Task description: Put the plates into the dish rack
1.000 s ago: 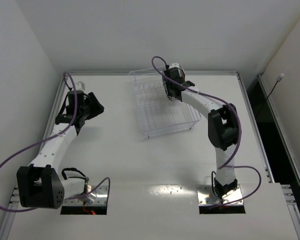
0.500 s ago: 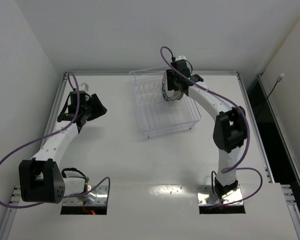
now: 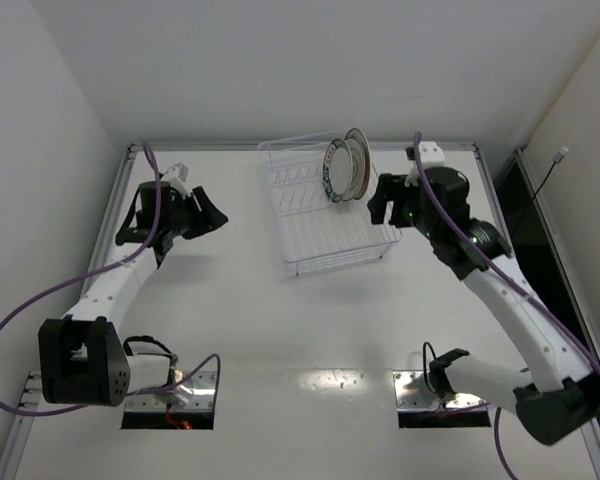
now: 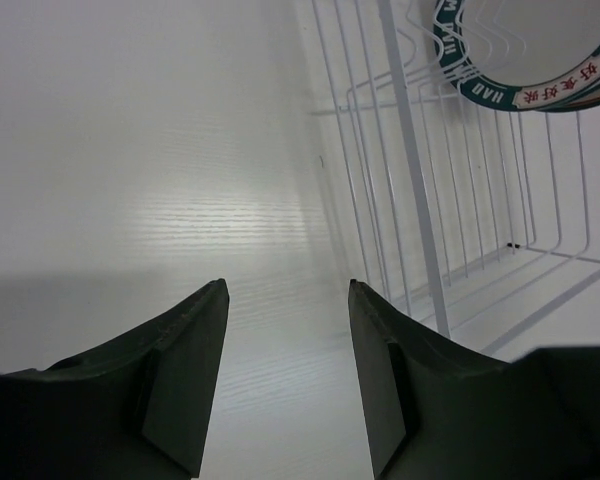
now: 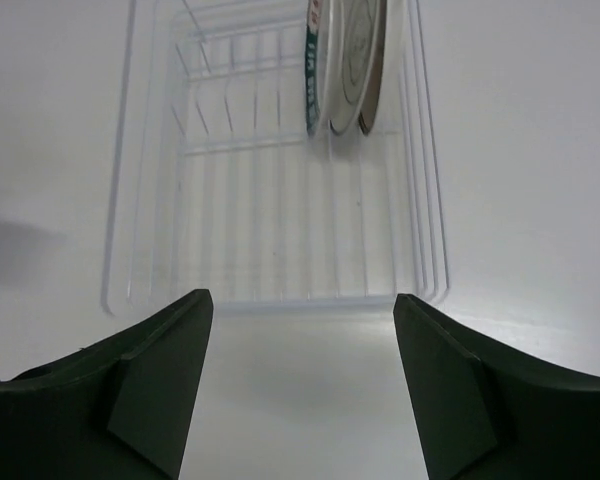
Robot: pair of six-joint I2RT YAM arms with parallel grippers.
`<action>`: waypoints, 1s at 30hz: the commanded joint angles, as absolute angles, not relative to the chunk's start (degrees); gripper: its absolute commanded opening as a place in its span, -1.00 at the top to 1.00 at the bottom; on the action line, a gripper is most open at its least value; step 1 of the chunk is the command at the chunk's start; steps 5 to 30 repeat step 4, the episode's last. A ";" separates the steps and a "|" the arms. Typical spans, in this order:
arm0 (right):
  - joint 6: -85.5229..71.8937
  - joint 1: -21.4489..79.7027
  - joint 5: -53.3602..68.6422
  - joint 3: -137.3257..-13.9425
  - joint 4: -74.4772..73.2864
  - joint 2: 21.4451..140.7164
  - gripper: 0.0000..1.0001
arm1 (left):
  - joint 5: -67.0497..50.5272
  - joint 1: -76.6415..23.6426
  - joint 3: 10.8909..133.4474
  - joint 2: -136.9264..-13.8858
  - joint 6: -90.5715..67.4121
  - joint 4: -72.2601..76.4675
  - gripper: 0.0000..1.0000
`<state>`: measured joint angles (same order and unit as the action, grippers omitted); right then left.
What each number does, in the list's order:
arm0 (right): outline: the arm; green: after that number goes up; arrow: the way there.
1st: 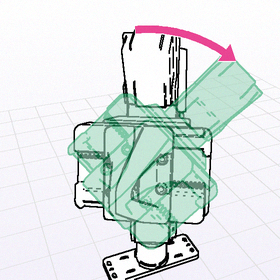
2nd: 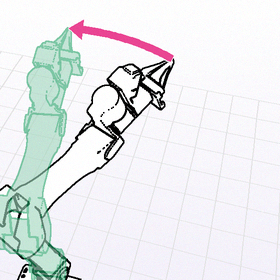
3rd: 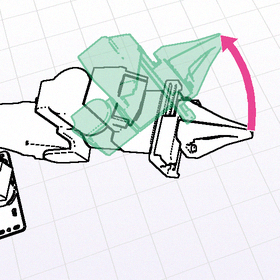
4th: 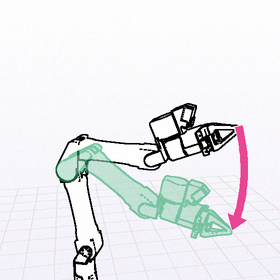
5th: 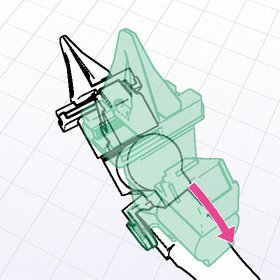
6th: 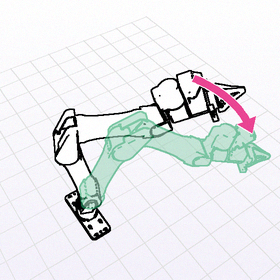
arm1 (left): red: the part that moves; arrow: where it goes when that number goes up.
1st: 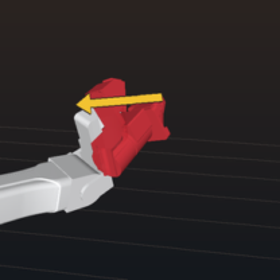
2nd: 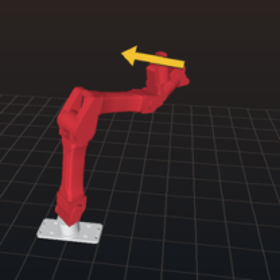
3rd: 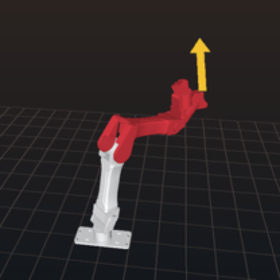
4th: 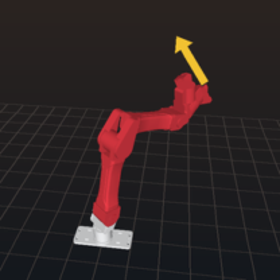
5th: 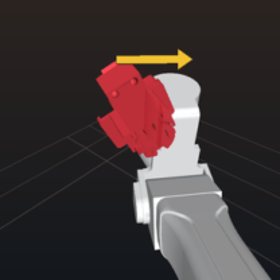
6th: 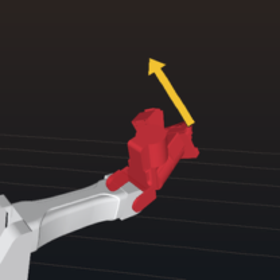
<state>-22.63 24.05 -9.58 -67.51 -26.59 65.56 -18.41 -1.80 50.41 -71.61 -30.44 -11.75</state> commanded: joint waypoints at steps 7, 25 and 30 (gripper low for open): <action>-24.96 23.73 -12.56 -59.77 -33.74 53.53 -0.41 | -22.24 -1.58 49.58 -71.28 -30.06 -7.91 0.03; -24.96 23.73 -12.56 -59.77 -33.74 53.53 -0.41 | -22.24 -1.58 49.58 -71.28 -30.06 -7.91 0.03; -24.96 23.73 -12.56 -59.77 -33.74 53.53 -0.41 | -22.24 -1.58 49.58 -71.28 -30.06 -7.91 0.03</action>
